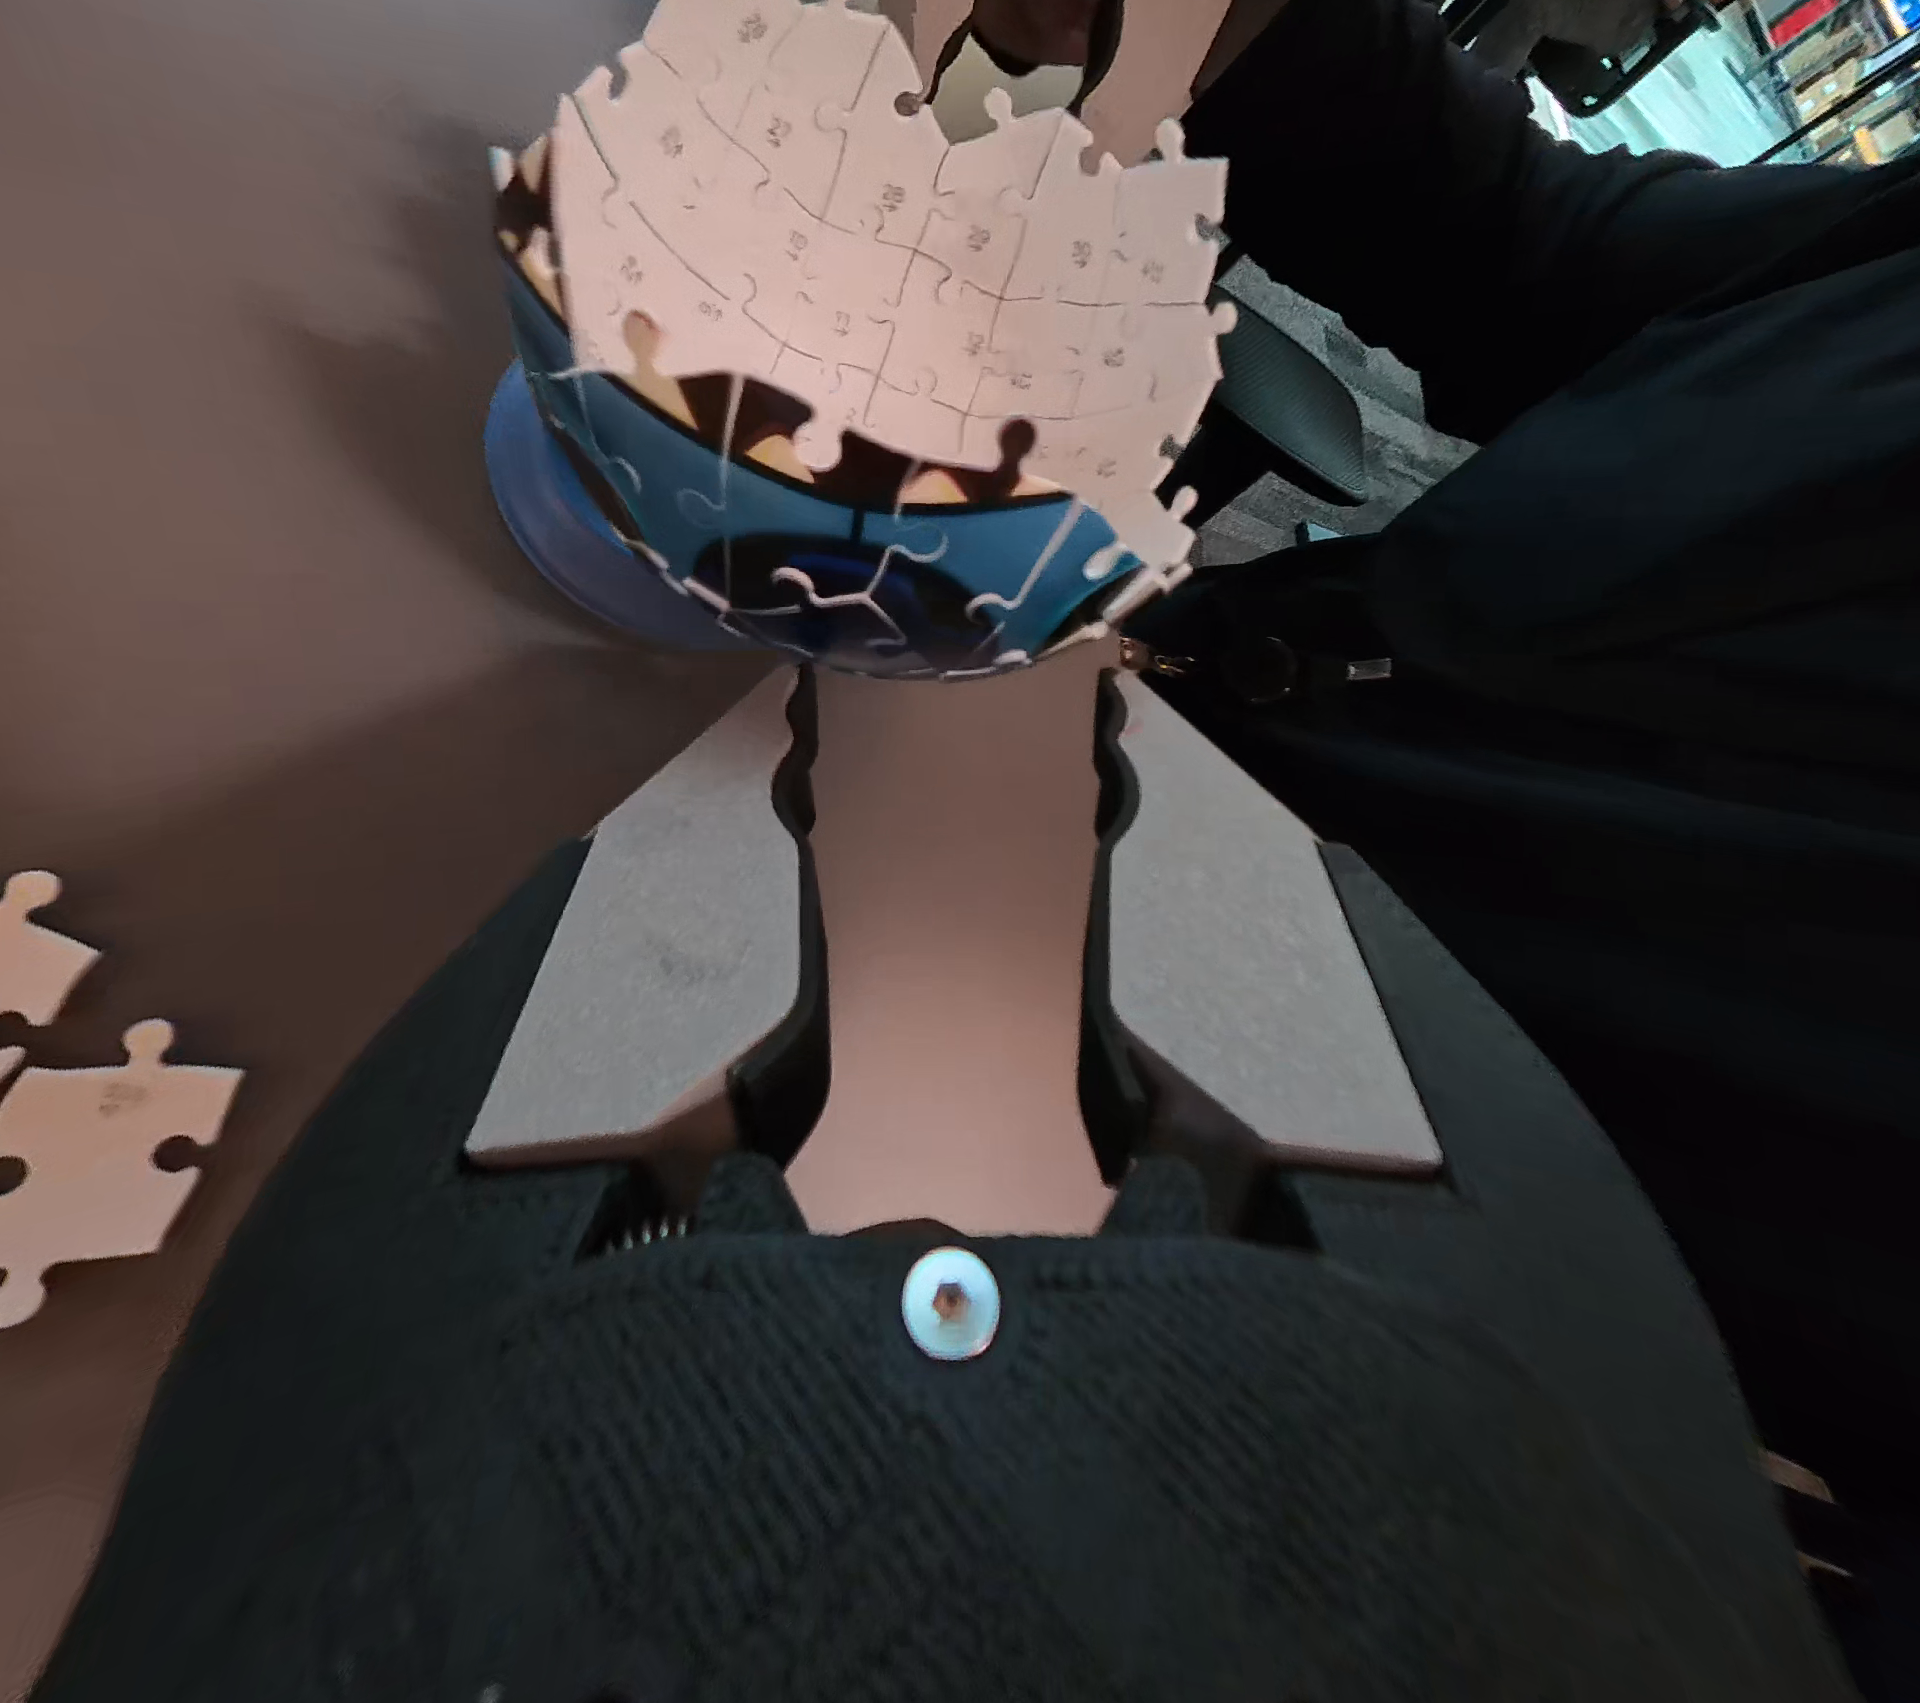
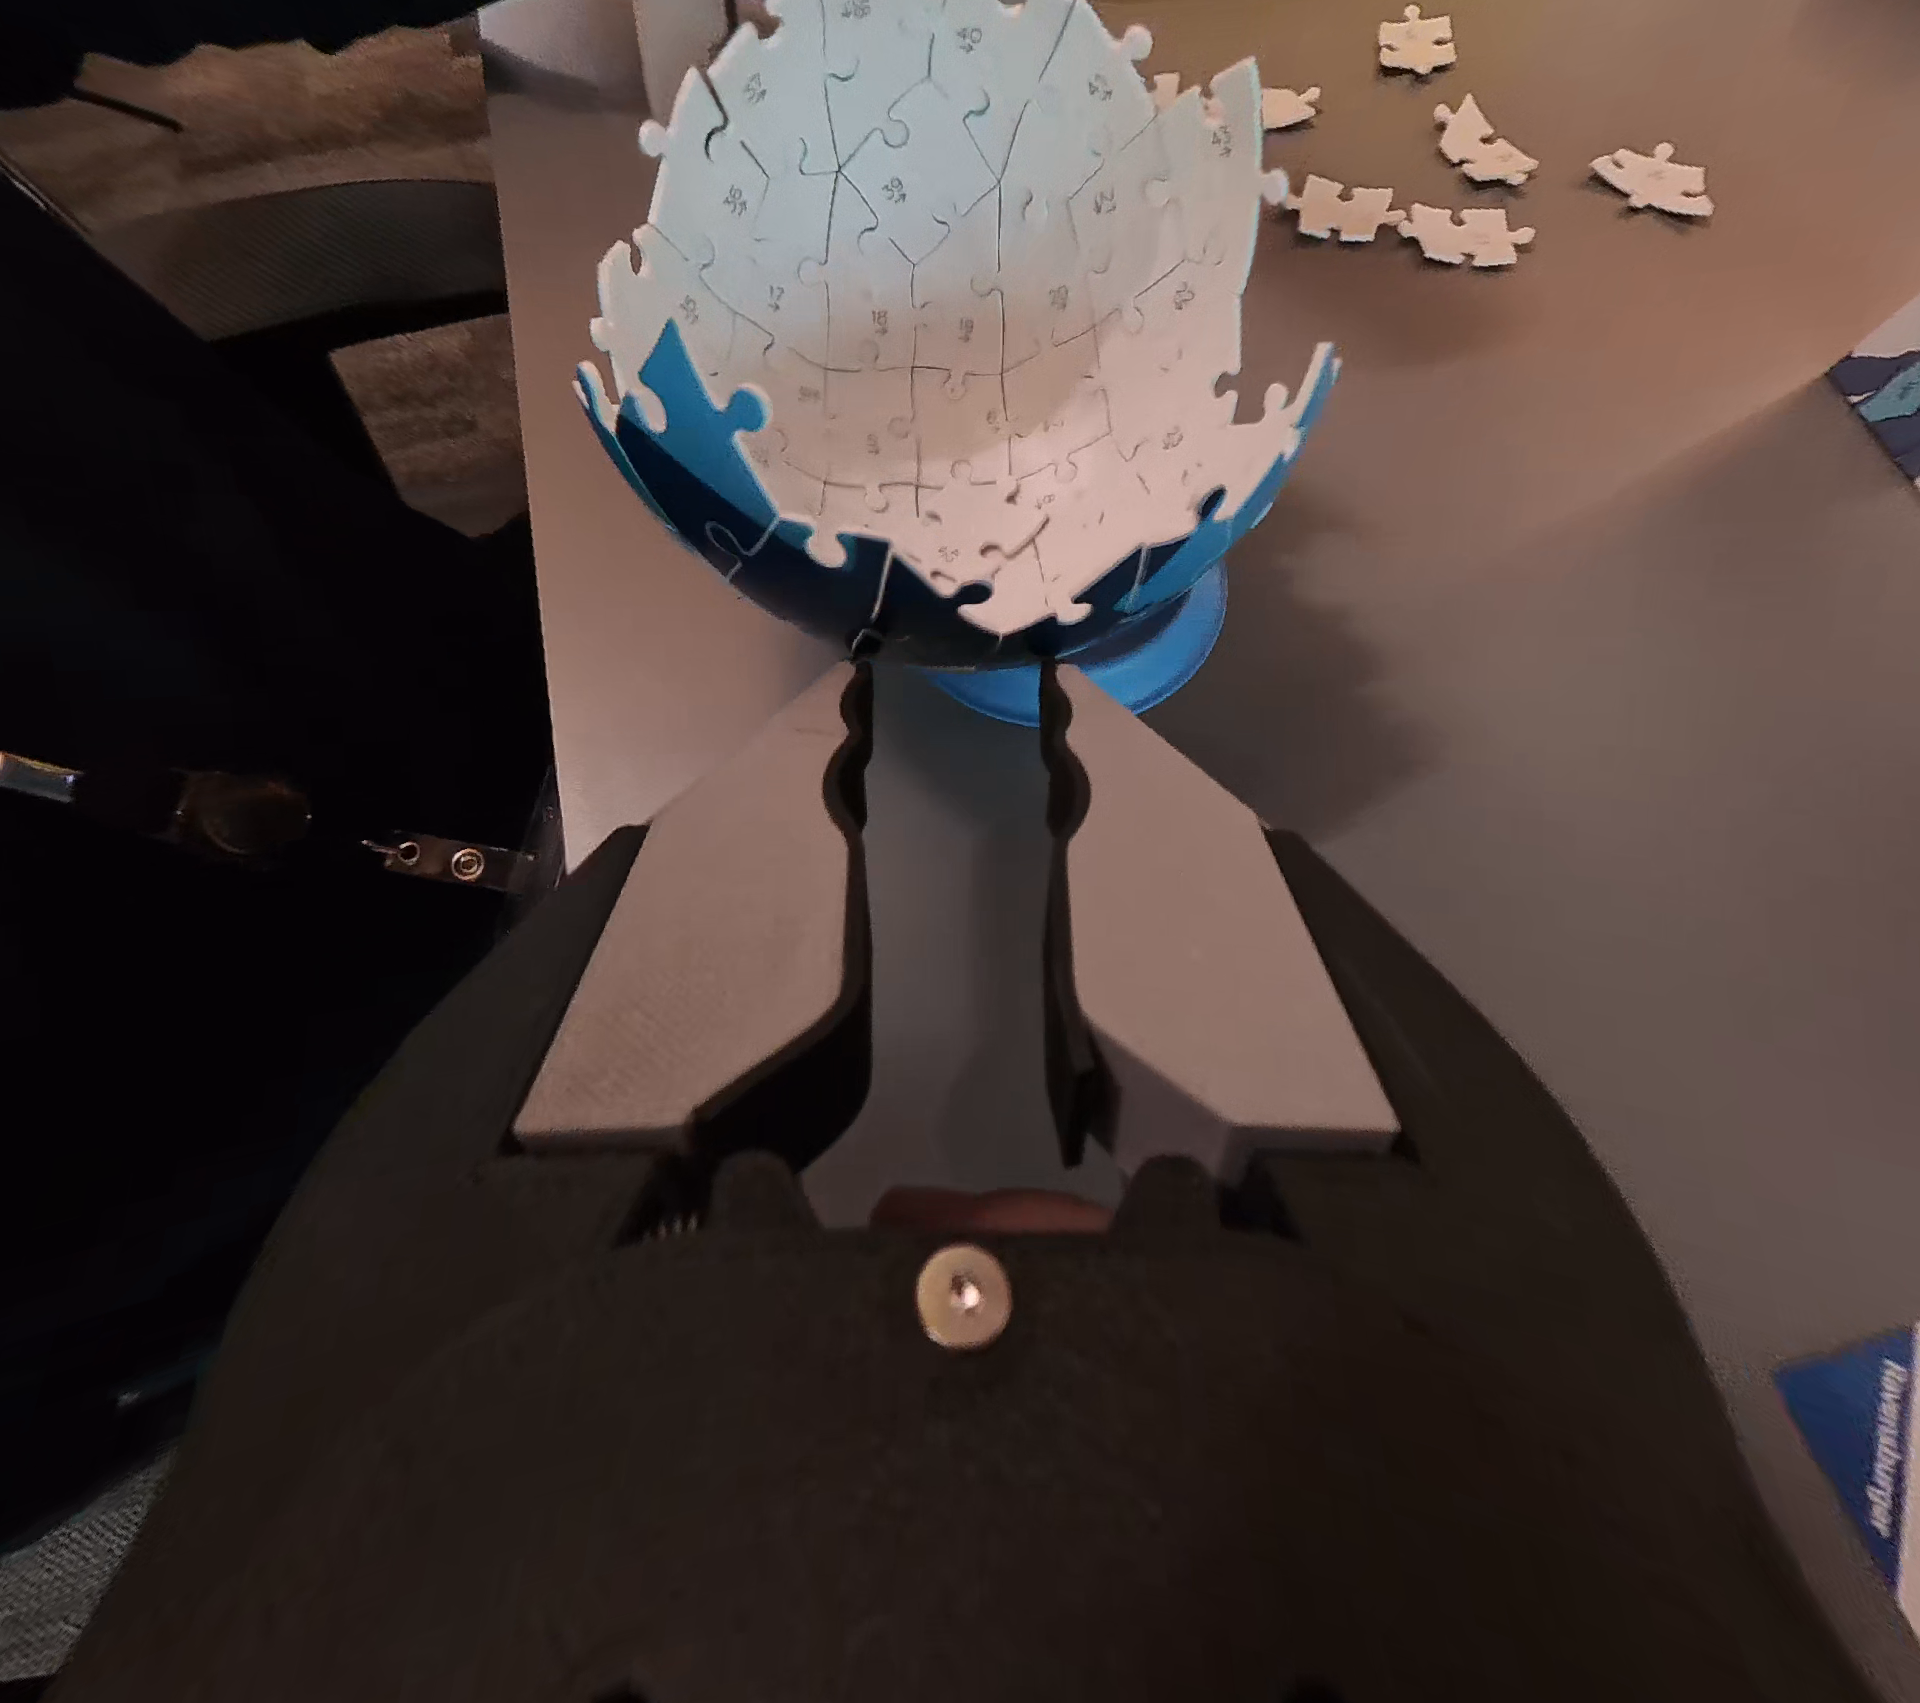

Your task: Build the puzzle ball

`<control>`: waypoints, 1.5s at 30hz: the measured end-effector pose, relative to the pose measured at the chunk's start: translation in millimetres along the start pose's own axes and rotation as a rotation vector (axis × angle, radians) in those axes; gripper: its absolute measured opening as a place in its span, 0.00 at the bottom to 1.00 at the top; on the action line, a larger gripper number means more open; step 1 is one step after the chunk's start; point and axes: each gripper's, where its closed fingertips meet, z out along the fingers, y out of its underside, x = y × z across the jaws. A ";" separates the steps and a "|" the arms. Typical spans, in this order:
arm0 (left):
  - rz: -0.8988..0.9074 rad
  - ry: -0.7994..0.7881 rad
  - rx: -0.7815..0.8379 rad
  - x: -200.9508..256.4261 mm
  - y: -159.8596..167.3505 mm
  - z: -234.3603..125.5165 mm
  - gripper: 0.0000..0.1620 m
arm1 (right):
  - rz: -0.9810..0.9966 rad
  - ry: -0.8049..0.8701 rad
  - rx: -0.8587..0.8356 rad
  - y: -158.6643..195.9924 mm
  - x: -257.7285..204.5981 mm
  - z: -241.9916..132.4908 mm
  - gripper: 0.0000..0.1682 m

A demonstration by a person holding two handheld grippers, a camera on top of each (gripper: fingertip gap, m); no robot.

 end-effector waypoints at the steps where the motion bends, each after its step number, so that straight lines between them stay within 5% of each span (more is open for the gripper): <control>1: -0.005 0.001 0.003 1.4 0.5 0.1 0.32 | 0.007 -0.001 0.006 -0.3 0.3 0.5 0.18; 16: -0.059 -0.095 0.083 0.1 -31.0 -23.9 0.33 | 0.101 -0.025 0.081 -8.0 9.5 9.5 0.22; 26: 0.111 -0.292 0.081 -56.7 -43.7 -18.6 0.33 | -0.228 0.420 0.052 -22.7 74.8 8.4 0.29; 45: 0.061 -0.195 0.115 -53.4 -31.4 -14.0 0.27 | -0.187 0.331 0.051 -1.8 71.4 15.6 0.30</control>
